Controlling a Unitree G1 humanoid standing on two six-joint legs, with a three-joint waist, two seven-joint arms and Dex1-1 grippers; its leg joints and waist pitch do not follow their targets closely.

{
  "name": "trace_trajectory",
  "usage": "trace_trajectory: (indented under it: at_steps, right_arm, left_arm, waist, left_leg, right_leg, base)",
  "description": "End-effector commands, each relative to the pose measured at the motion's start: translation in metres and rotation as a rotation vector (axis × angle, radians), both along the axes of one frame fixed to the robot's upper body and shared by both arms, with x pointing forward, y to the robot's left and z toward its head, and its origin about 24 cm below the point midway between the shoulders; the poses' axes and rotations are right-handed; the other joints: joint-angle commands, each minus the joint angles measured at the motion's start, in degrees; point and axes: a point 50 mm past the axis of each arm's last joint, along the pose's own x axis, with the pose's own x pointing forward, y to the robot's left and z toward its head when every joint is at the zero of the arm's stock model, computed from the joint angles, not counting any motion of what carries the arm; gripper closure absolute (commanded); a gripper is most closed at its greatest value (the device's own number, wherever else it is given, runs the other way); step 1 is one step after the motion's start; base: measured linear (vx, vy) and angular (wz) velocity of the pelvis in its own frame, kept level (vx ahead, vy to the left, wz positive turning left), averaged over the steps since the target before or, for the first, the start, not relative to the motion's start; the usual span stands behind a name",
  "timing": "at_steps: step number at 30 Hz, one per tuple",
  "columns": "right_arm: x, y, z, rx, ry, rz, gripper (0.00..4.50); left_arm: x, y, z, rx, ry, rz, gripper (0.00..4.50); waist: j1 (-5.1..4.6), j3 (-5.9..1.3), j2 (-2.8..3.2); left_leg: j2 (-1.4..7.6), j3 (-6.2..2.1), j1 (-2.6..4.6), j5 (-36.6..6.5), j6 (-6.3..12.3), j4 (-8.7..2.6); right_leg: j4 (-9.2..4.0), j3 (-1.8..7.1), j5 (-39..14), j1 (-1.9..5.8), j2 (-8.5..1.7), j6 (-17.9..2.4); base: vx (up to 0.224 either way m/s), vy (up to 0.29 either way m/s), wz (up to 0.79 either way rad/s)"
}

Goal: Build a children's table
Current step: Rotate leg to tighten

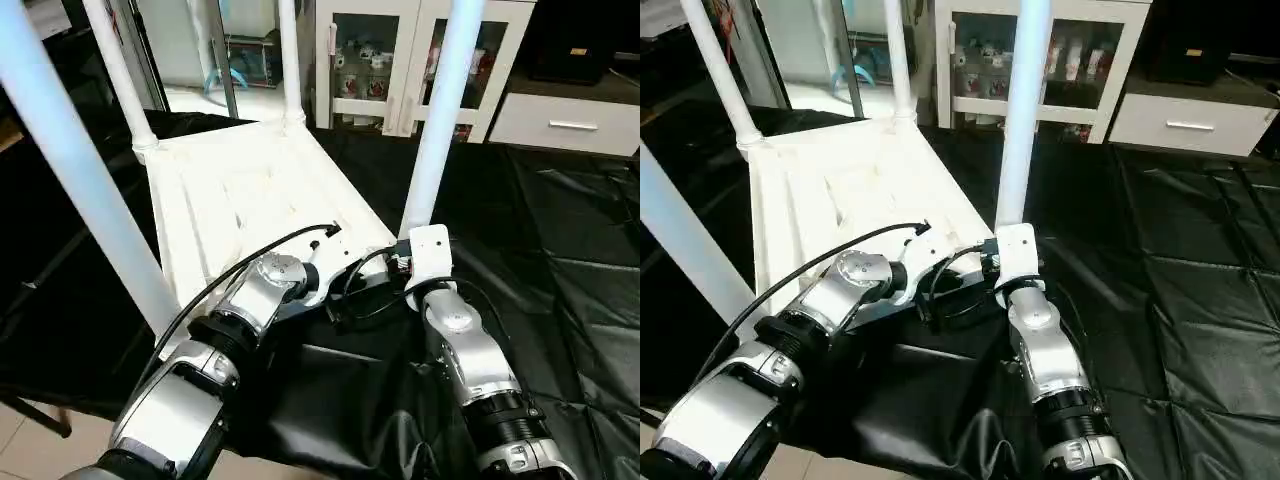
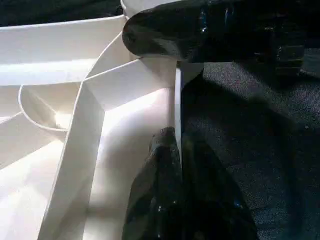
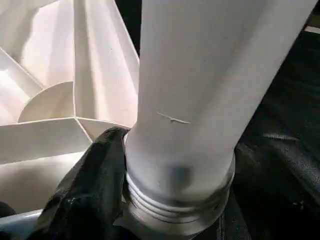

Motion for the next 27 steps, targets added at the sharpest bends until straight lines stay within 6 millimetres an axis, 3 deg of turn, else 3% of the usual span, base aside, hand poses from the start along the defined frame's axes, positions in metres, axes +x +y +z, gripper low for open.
trace_trajectory:
  at_steps: [1,2,4,7,10,11,15,20,23,24,27]
  right_arm:
    - [0.0,0.006,-0.001,0.053,0.013,0.04,1.06]
    - [0.0,0.005,0.005,0.097,0.002,0.081,1.04]
    - [-0.001,0.004,0.014,0.166,-0.007,0.167,0.86]
    - [-0.007,-0.003,0.022,0.202,0.007,0.329,0.61]
    - [-0.011,-0.011,0.025,0.194,0.019,0.437,0.42]
    - [-0.013,-0.017,0.028,0.192,0.022,0.492,0.42]
    - [-0.023,-0.033,0.031,0.152,0.075,0.692,0.42]
    - [-0.031,-0.044,0.035,0.105,0.12,0.852,0.42]
    - [-0.035,-0.051,0.035,0.091,0.152,0.933,0.42]
    - [-0.038,-0.053,0.035,0.091,0.174,0.973,0.42]
    - [-0.044,-0.056,0.03,0.075,0.215,1.039,0.42]
  left_arm:
    - [-0.004,0.024,-0.023,0.109,0.05,0.076,4.5]
    - [-0.005,0.028,-0.023,0.114,0.053,0.056,4.5]
    - [-0.007,0.034,-0.022,0.117,0.061,0.03,4.5]
    - [-0.009,0.041,-0.022,0.131,0.066,-0.005,4.5]
    - [-0.013,0.044,-0.023,0.135,0.085,-0.044,4.5]
    - [-0.016,0.044,-0.023,0.129,0.1,-0.077,4.5]
    - [-0.026,0.048,-0.024,0.126,0.163,-0.174,4.5]
    - [-0.039,0.05,-0.018,0.104,0.214,-0.349,4.5]
    - [-0.049,0.051,-0.016,0.098,0.272,-0.445,4.5]
    - [-0.051,0.052,-0.015,0.101,0.287,-0.459,4.5]
    - [-0.053,0.052,-0.013,0.105,0.293,-0.472,4.5]
  waist:
    - [-0.19,-1.94,-0.93]
    - [-0.09,-1.9,-0.45]
    - [-0.26,-1.96,-0.41]
    - [-0.8,-2.05,-0.44]
    - [-0.85,-2.17,-0.62]
    - [-0.77,-2.15,-0.97]
    - [-0.58,-2.09,-1.2]
    - [-0.25,-2.06,-1.07]
    - [0.52,-2.15,-1.16]
    - [0.98,-2.32,-0.95]
    - [1.95,-2.44,-0.58]
  left_leg:
    - [2.21,-0.75,-0.45,-15.99,0.35,-4.67]
    - [2.25,-0.89,-0.39,-16.85,0.35,-4.77]
    - [2.42,-1.11,-0.82,-16.41,0.77,-4.91]
    - [2.36,-0.95,-0.97,-13.54,1.61,-4.46]
    - [2.41,-0.8,-0.87,-11.29,2.29,-4.13]
    - [2.41,-0.71,-1.02,-10.73,3.06,-4.04]
    - [2.67,-0.5,-0.96,-9.41,4.56,-3.77]
    - [2.87,-0.46,-0.68,-9.7,4.54,-3.79]
    - [3.0,-0.26,-0.47,-8.13,4.55,-3.65]
    - [3.11,-0.18,-0.14,-7.51,4.83,-3.47]
    - [3.1,0.0,-0.24,-5.42,5.69,-3.06]
  right_leg:
    - [-4.57,2.46,-18.58,1.74,-3.33,-8.36]
    - [-4.65,2.47,-19.94,1.72,-3.39,-8.0]
    - [-4.43,2.49,-18.0,2.22,-3.42,-7.76]
    - [-3.82,2.36,-11.05,2.62,-3.17,-9.95]
    - [-3.52,2.34,-8.29,2.7,-3.13,-11.45]
    - [-3.45,2.34,-7.93,2.83,-3.28,-12.14]
    - [-3.33,2.38,-8.36,2.65,-3.49,-13.59]
    - [-3.26,2.39,-9.54,2.48,-3.52,-14.21]
    - [-2.85,2.42,-7.18,2.31,-3.39,-15.0]
    - [-2.58,2.37,-5.25,2.25,-3.37,-15.74]
    - [-1.98,2.29,-0.54,2.25,-3.21,-17.15]
  base:
    - [0.0,0.0,0.0]
    - [0.0,0.0,0.0]
    - [0.0,0.0,0.0]
    - [0.0,0.0,0.0]
    - [0.0,0.0,0.0]
    - [0.0,0.0,0.0]
    - [0.0,0.0,0.0]
    - [0.0,0.0,0.0]
    - [0.0,0.0,0.0]
    - [0.0,0.0,0.0]
    - [0.0,0.0,0.0]
